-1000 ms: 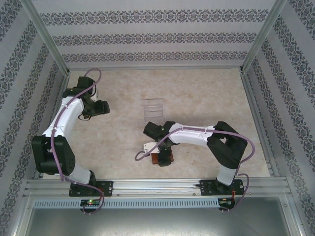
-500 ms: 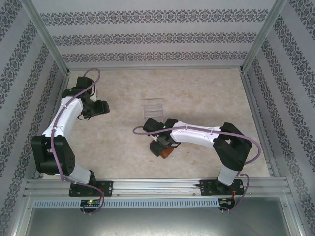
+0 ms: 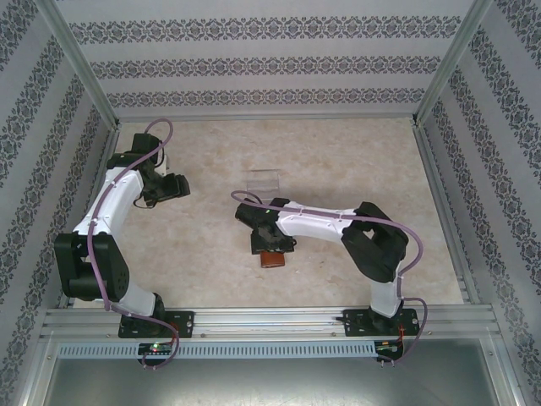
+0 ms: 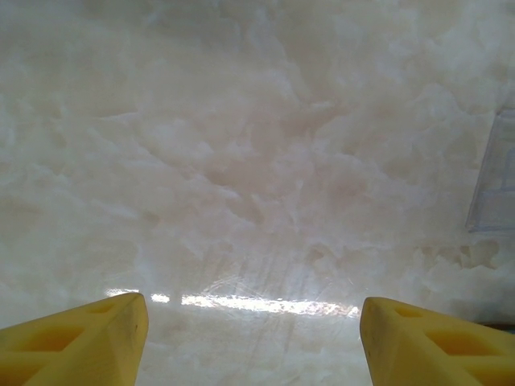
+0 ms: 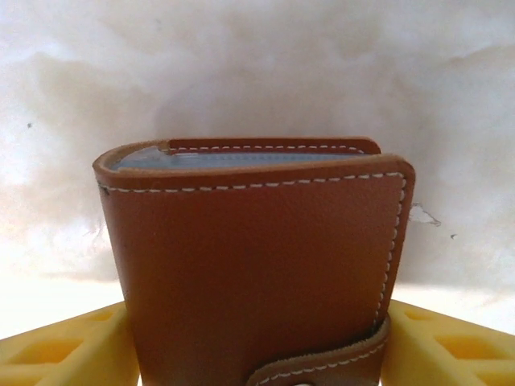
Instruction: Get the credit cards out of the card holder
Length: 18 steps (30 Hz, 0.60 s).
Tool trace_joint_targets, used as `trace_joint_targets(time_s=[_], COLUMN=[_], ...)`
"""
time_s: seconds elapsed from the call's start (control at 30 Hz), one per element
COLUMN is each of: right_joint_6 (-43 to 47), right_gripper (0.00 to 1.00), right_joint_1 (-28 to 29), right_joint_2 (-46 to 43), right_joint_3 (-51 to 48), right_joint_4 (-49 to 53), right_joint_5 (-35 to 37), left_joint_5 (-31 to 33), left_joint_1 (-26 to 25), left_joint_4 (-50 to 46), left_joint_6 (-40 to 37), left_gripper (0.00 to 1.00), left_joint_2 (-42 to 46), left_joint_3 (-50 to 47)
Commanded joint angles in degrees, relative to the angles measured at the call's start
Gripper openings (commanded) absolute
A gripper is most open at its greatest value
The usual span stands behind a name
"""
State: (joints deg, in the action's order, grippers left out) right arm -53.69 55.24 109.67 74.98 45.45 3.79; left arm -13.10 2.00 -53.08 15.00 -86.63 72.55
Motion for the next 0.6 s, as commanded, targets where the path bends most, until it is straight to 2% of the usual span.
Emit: trace_joint_targets(time_s=[0.0,0.2,0.57], right_joint_6=[-4.1,-3.9,1.3], right_gripper=[0.72,0.76,0.85], right_joint_1=[-0.2,-0.2,-2.3], right_joint_2=[2.1,1.6,-5.9], right_joint_3=[2.2,2.8,1.8], right_joint_4=[2.6,2.8,1.5], right_joint_5=[1.5,1.7,-0.2], left_joint_5=[-2.0,-3.0,-7.4], left_joint_1=[0.7,0.4,-4.9], left_joint_4=[1.7,1.6,3.8], left_joint_6=[0.7,0.5,4.2], left_gripper=[0.70,0.69,0.67], left_joint_2=[0.7,0.4,0.0], left_joint_3=[-0.9,-0.8,-1.8])
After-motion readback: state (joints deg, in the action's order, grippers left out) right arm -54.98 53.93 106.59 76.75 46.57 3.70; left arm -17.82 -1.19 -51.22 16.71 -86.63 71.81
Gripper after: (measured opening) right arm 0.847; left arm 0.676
